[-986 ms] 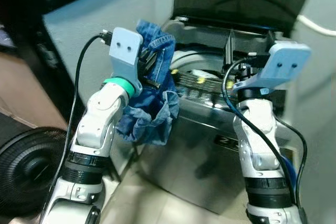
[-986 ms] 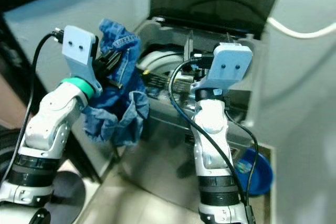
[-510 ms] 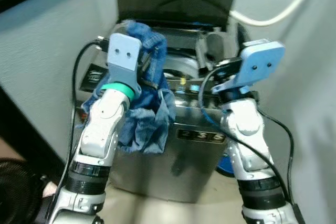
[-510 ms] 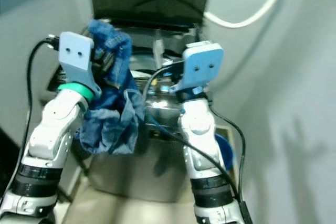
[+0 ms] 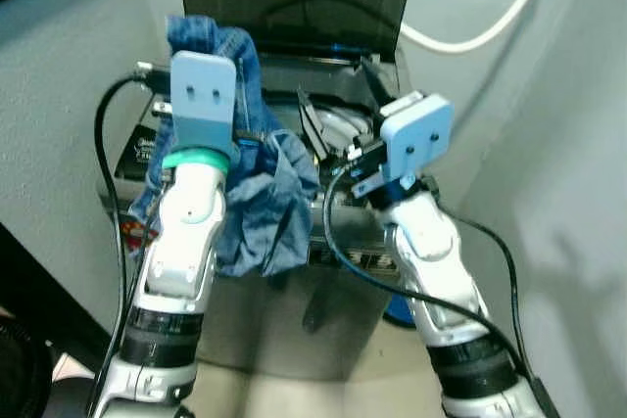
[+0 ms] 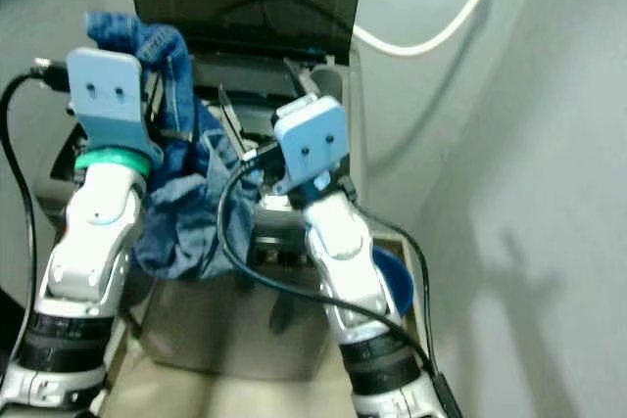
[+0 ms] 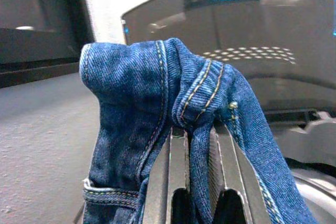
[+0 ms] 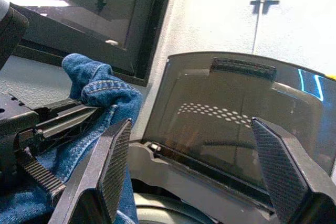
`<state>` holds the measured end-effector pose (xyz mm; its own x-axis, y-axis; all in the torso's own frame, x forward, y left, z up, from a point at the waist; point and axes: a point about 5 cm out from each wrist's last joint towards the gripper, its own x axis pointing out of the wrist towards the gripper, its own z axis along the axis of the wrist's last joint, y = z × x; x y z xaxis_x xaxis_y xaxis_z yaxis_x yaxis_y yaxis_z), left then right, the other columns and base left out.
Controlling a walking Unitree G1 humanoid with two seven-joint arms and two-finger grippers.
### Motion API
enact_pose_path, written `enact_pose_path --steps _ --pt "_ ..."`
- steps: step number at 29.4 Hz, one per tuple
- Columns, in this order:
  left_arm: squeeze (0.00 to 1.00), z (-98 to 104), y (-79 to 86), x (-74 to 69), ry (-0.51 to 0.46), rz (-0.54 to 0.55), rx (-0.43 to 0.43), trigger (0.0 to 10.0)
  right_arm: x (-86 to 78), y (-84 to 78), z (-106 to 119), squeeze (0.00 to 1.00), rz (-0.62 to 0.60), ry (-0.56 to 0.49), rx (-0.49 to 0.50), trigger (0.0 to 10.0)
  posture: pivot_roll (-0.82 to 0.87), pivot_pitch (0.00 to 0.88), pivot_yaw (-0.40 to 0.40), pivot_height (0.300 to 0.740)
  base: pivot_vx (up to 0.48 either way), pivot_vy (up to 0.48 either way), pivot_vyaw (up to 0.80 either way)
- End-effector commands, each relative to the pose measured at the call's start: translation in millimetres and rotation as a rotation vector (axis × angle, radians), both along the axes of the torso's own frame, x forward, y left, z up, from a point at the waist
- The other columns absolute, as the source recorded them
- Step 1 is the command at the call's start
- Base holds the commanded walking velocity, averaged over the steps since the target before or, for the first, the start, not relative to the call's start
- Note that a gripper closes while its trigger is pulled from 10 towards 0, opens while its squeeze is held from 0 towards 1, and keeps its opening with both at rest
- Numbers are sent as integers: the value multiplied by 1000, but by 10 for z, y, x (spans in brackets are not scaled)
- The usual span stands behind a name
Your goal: Clothes washing
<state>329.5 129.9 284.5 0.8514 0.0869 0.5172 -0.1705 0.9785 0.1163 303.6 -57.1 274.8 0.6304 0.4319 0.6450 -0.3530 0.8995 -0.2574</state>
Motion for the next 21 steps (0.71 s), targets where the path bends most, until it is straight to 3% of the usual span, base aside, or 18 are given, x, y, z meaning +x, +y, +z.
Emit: enact_pose_path --steps 1,14,21 --pt "0 90 40 -53 -62 33 5 10000 18 18 -54 0 11 23 -4 10000 118 0 18 740 480 0 0" --pt "0 59 -47 -46 -63 21 29 10000 89 -79 -82 0 -47 50 26 10000 111 0 21 740 475 0 0" --pt "0 38 -131 -51 -54 -32 48 10000 98 -102 -96 0 -63 50 29 10000 108 0 27 740 0 0 0"
